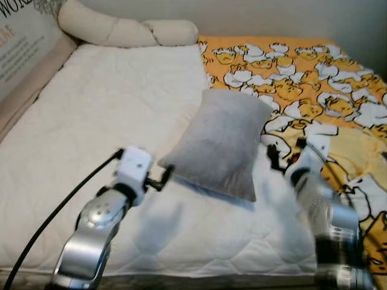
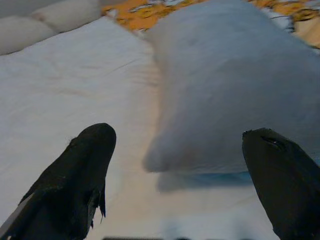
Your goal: Clean up the room
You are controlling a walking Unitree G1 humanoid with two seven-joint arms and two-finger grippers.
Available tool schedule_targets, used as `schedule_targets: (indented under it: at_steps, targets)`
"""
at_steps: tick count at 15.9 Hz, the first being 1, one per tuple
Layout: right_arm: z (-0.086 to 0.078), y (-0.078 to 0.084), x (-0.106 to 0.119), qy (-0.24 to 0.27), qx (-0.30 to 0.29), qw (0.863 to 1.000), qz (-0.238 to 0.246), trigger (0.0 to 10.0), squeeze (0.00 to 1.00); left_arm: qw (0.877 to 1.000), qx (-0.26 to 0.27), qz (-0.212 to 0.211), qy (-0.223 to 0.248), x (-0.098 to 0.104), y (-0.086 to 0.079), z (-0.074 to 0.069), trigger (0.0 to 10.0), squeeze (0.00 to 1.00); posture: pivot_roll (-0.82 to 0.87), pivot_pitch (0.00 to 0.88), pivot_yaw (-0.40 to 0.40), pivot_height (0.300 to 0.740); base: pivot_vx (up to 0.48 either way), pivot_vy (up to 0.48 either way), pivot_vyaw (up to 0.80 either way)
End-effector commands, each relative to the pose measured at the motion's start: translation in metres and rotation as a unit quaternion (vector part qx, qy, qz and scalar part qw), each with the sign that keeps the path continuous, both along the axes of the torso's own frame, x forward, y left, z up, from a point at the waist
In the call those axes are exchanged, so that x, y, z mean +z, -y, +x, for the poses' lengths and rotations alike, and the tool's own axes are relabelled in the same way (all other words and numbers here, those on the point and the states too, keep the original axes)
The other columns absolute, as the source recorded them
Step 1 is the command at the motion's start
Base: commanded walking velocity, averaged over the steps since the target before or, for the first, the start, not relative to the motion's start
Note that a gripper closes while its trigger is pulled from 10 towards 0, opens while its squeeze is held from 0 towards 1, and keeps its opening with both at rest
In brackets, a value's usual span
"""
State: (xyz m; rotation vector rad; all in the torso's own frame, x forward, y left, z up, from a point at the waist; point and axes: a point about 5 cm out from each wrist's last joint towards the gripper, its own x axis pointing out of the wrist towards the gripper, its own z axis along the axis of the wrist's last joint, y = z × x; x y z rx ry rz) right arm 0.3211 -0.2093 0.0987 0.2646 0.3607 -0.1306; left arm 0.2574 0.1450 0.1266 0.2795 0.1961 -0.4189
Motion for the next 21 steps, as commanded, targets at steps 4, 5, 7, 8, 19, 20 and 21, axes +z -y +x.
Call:
schedule_targets:
  at_steps: [4, 5, 7, 8, 19, 20, 21]
  targets:
    - [0.029, 0.009, -0.009, -0.027, -0.023, 0.992, 0.117, 10.0, 1.00, 0.999, -0.034, 0.000, -0.003, 0.002, 0.007, 0.006, 10.0, 0.00, -0.08, 0.000, 0.016, 0.740, 0.000, 0.000, 0.00]
    - [0.037, 0.007, -0.006, -0.017, -0.023, 0.987, 0.159, 10.0, 1.00, 0.999, -0.043, 0.000, -0.005, 0.003, 0.008, 0.005, 10.0, 0.00, -0.08, 0.000, 0.018, 0.740, 0.000, 0.000, 0.00]
    - [0.044, 0.000, -0.007, -0.022, -0.020, 0.977, 0.213, 10.0, 0.95, 0.999, -0.051, 0.002, -0.007, 0.001, 0.008, 0.003, 10.0, 0.00, -0.07, 0.000, 0.008, 0.740, 0.000, 0.000, 0.00]
    - [0.043, -0.004, -0.009, -0.029, -0.010, 0.974, 0.223, 10.0, 0.00, 0.999, -0.051, 0.002, -0.008, 0.001, 0.008, 0.002, 10.0, 0.00, -0.06, 0.000, -0.002, 0.740, 0.000, 0.000, 0.00]
    - [0.025, -0.065, -0.050, -0.148, 0.059, 0.953, 0.258, 0.0, 0.00, 0.999, -0.036, 0.007, -0.013, 0.000, 0.005, -0.001, 10.0, 0.00, -0.03, 0.000, -0.031, 0.740, 0.000, 0.000, 0.00]
    - [0.025, -0.065, -0.050, -0.148, 0.059, 0.953, 0.257, 0.0, 0.00, 0.999, -0.036, 0.008, -0.013, 0.000, 0.005, 0.000, 10.0, 0.00, -0.04, 0.000, -0.030, 0.740, 0.000, 0.000, 0.00]
    - [0.025, -0.066, -0.049, -0.147, 0.062, 0.954, 0.253, 0.0, 0.00, 0.999, -0.037, 0.008, -0.014, 0.000, 0.005, 0.001, 10.0, 0.00, -0.05, 0.000, -0.023, 0.740, 0.000, 0.000, 0.00]
